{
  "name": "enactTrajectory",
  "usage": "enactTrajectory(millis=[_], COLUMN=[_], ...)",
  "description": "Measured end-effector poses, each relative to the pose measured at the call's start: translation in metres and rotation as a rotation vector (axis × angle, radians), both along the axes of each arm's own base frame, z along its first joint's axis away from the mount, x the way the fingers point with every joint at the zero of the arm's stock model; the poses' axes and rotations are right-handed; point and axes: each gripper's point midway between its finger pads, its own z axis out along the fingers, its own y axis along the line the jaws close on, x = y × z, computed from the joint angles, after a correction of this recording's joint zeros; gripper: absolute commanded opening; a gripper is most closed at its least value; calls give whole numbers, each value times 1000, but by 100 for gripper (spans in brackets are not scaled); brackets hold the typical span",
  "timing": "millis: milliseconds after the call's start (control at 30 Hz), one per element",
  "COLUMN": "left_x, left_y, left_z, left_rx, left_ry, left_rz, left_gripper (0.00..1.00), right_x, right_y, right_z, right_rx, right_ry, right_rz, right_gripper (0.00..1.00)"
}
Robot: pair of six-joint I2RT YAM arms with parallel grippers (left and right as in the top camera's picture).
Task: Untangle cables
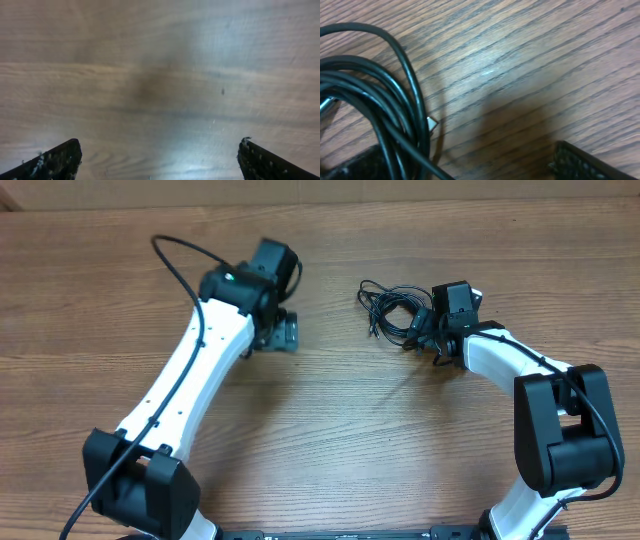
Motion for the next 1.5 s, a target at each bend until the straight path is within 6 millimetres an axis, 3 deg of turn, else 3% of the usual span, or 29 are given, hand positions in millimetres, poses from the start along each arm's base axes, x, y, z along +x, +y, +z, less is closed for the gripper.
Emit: enactTrajectory(millis=[133, 333, 767, 933, 1000, 1167, 1200, 1300, 1367, 1433, 1500], left_x=[18, 27, 41, 43, 43, 41, 41, 42, 42, 43, 44], left_y=[11, 13, 8, 8, 8, -1, -6, -19, -30, -51, -74], left_z=[22, 25, 31, 32, 32, 30, 30, 30, 27, 18, 6], left_rx=[-26, -36, -59, -61, -62, -108, -134, -202, -249, -313, -362], left_ry=[-74, -105, -169, -176, -176, -161, -155, -150, -136, -100, -69], left_rz=[43, 55, 55, 55, 55, 38, 28, -7, -35, -103, -165], left_gripper=[100, 100, 100, 100, 100, 89, 77, 40, 30, 38, 66], right_x=[0, -19, -57, -40, -40, -41, -42, -46, -49, -53, -55], right_y=[-1, -3, 31, 38, 36, -6, -24, -50, -64, -73, -74], right_z=[0, -1, 8, 45, 49, 50, 49, 49, 48, 45, 39], right_rx=[-4, -16, 176, 202, 205, 226, 231, 244, 252, 256, 259], right_ry=[1, 114, 326, 318, 327, 345, 349, 358, 360, 366, 368], right_rz=[-1, 11, 168, 178, 171, 59, 12, -61, -100, -126, -129], right_gripper=[100, 100, 100, 100, 100, 100, 100, 100, 100, 99, 99])
